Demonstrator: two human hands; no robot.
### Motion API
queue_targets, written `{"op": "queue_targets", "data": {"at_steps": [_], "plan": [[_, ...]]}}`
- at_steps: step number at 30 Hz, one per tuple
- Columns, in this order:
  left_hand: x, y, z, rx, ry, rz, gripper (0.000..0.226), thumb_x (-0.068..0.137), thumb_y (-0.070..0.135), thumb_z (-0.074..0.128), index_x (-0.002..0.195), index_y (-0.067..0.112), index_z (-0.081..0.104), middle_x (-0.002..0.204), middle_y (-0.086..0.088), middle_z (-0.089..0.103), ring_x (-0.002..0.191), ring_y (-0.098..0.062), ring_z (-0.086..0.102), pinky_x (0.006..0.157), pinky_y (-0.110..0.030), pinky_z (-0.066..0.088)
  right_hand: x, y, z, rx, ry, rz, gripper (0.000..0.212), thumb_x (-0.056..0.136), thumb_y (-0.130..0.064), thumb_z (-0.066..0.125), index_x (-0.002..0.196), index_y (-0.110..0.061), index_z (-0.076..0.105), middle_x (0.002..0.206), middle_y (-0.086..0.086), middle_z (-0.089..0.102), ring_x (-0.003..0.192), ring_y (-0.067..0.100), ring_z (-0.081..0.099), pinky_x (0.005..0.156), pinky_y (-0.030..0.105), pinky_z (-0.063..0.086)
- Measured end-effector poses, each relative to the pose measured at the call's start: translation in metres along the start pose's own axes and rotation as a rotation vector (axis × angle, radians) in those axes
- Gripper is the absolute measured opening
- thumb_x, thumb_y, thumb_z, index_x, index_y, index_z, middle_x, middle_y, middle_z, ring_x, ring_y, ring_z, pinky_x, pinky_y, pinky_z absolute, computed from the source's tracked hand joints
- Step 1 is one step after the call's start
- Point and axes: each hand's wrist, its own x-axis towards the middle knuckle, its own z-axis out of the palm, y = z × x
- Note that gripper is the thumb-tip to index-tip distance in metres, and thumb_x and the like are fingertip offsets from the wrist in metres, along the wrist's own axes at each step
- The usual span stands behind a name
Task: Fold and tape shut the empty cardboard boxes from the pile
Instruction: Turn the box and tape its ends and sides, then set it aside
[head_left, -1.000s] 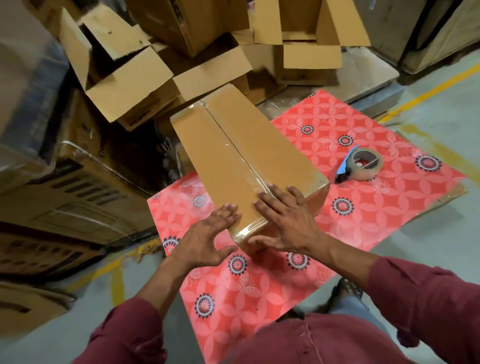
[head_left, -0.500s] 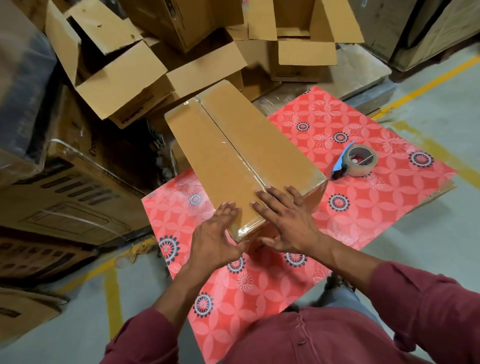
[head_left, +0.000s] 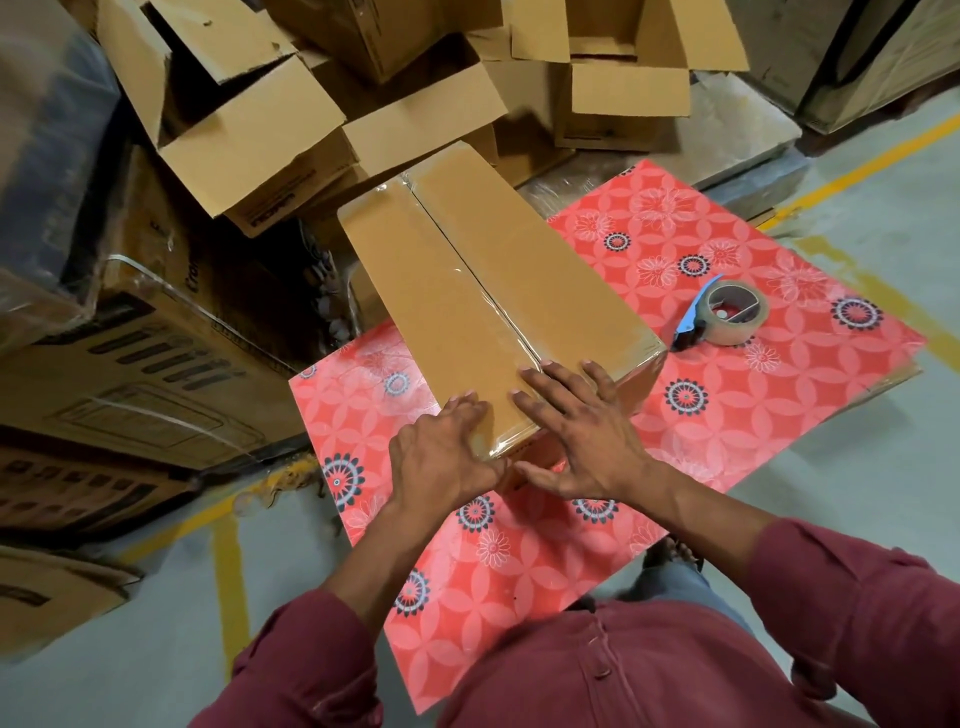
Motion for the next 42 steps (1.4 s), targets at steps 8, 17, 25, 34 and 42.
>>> {"op": "queue_targets", "data": {"at_steps": [8, 17, 25, 34, 42], "plan": [[0.028, 0.012, -0.006, 0.332, -0.088, 0.041, 0.058, 0.063, 0.069, 0.077, 0.105, 0.029, 0.075, 0.091, -0.003, 0.072, 0.092, -0.031, 0.072, 0.068, -0.031, 0.043, 0.000, 0.002, -0.001, 0.002, -0.021, -0.011, 0.082, 0.081, -0.072, 0.055, 0.148, -0.024, 0.054, 0.161, 0.003, 0.044, 0.150, 0.027, 0.038, 0.121, 0.060, 0.021], [0.017, -0.052, -0.007, -0.103, -0.167, 0.281, 0.078, 0.071, 0.079, 0.075, 0.138, 0.038, 0.066, 0.148, 0.023, 0.056, 0.126, -0.009, 0.063, 0.100, -0.034, 0.052, 0.002, -0.006, 0.005, 0.007, 0.045, 0.059, 0.098, 0.073, -0.096, 0.049, 0.141, -0.026, 0.061, 0.157, -0.002, 0.049, 0.148, 0.023, 0.041, 0.121, 0.060, 0.020], [0.020, -0.075, 0.024, -0.173, 0.040, 0.514, 0.080, 0.064, 0.058, 0.082, 0.134, 0.022, 0.071, 0.144, 0.007, 0.062, 0.132, -0.004, 0.052, 0.084, -0.032, 0.062, 0.006, -0.014, 0.017, -0.028, 0.159, 0.099, 0.090, 0.076, -0.095, 0.049, 0.127, -0.023, 0.069, 0.147, 0.000, 0.059, 0.139, 0.025, 0.051, 0.116, 0.063, 0.028], [0.023, -0.086, 0.030, -0.222, 0.036, 0.599, 0.074, 0.068, 0.044, 0.087, 0.134, 0.017, 0.071, 0.142, 0.000, 0.064, 0.130, -0.003, 0.052, 0.090, -0.024, 0.052, 0.002, -0.009, 0.006, 0.049, 0.074, 0.080, 0.100, 0.070, -0.099, 0.050, 0.137, -0.025, 0.063, 0.155, -0.003, 0.050, 0.147, 0.023, 0.041, 0.119, 0.062, 0.021], [0.029, -0.094, 0.034, -0.182, 0.094, 0.662, 0.064, 0.073, 0.026, 0.089, 0.134, 0.021, 0.070, 0.141, 0.006, 0.065, 0.129, -0.008, 0.060, 0.080, -0.030, 0.062, 0.004, -0.010, 0.013, -0.087, -0.001, 0.075, 0.084, 0.072, -0.075, 0.074, 0.139, -0.027, 0.056, 0.156, -0.001, 0.047, 0.147, 0.025, 0.040, 0.118, 0.064, 0.022]]}}
